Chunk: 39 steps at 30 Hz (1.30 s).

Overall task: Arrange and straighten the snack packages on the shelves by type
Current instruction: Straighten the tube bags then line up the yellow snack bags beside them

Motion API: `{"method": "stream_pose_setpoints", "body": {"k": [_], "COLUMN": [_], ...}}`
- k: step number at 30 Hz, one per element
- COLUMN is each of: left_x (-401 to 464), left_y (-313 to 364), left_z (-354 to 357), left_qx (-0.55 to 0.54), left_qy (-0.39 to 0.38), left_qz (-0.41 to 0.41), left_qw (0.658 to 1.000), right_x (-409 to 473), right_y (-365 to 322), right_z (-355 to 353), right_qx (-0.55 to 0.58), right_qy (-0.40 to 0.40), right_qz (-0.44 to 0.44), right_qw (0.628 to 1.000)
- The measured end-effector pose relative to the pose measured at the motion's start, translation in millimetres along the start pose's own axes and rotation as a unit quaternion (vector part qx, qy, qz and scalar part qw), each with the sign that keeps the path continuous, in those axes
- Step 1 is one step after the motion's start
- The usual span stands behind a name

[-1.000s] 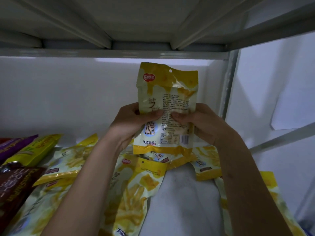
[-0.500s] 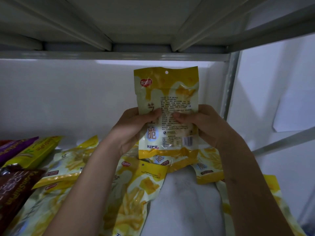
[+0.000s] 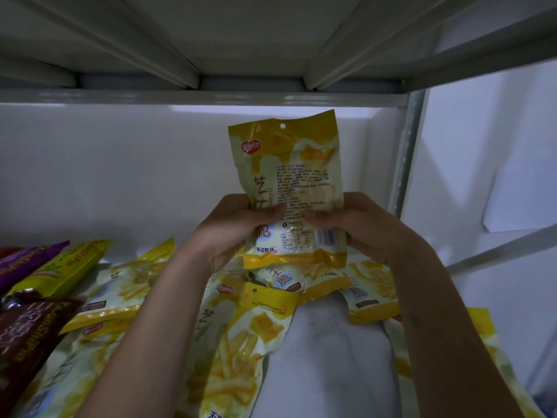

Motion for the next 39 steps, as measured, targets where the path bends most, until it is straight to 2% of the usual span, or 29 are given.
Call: {"method": "stream_pose_setpoints", "body": {"k": [5, 8, 11, 14, 19, 23, 27, 31, 34, 36, 39], "left_x": [-5.8, -4.1, -1.9, 1.2, 4.0, 2.6, 3.3, 2.7, 2.7, 3.8, 1.6], "left_y": [0.5, -1.0, -0.8, -3.7, -6.4, -4.2, -2.9, -5.1, -2.4, -2.7, -1.5], "left_z": [8.1, 2.4, -4.3, -6.0, -2.0, 8.7, 2.2, 1.2, 2.8, 4.0, 9.4], "left_qx": [0.013, 0.039, 0.018, -0.012, -0.020, 0.010, 0.034, 0.024, 0.006, -0.014, 0.013], "left_qy": [-0.061, -0.022, 0.018, 0.015, 0.032, -0.019, 0.020, 0.004, 0.013, -0.009, -0.061], "left_qz": [-0.013, -0.011, -0.004, -0.013, -0.025, -0.008, 0.002, -0.007, 0.001, 0.007, 0.032], "left_qw": [0.998, 0.999, 1.000, 1.000, 0.999, 1.000, 0.999, 1.000, 1.000, 1.000, 0.998], "right_x": [0.7, 0.4, -0.5, -1.9, 0.5, 0.4, 0.0, -1.5, -1.9, -1.8, -0.7], "right_y": [2.8, 4.0, 0.4, -0.5, 2.2, 1.6, -2.4, 0.0, -1.8, -3.3, -3.0], "right_z": [-9.8, -8.1, -4.7, -0.5, -11.3, -9.7, -6.8, -3.4, -7.9, -8.2, -6.2], "right_qx": [-0.005, -0.005, 0.018, 0.028, 0.016, 0.026, 0.035, 0.000, -0.002, 0.007, 0.031], "right_qy": [0.034, 0.035, 0.031, 0.008, 0.060, 0.056, 0.048, 0.018, 0.038, 0.040, 0.035], "right_qz": [0.001, 0.005, -0.005, 0.005, -0.002, 0.001, -0.010, 0.008, -0.001, -0.001, 0.004], "right_qw": [0.999, 0.999, 0.999, 1.000, 0.998, 0.998, 0.998, 1.000, 0.999, 0.999, 0.999]}}
Point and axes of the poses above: each hand's wrist, its own x-axis towards the middle knuckle, its own z-axis out of the palm, y = z × x, the point moved 8 cm from there along x, towards the middle knuckle, and after that the axes turned 7 degrees about x, right-handed, at the moved point
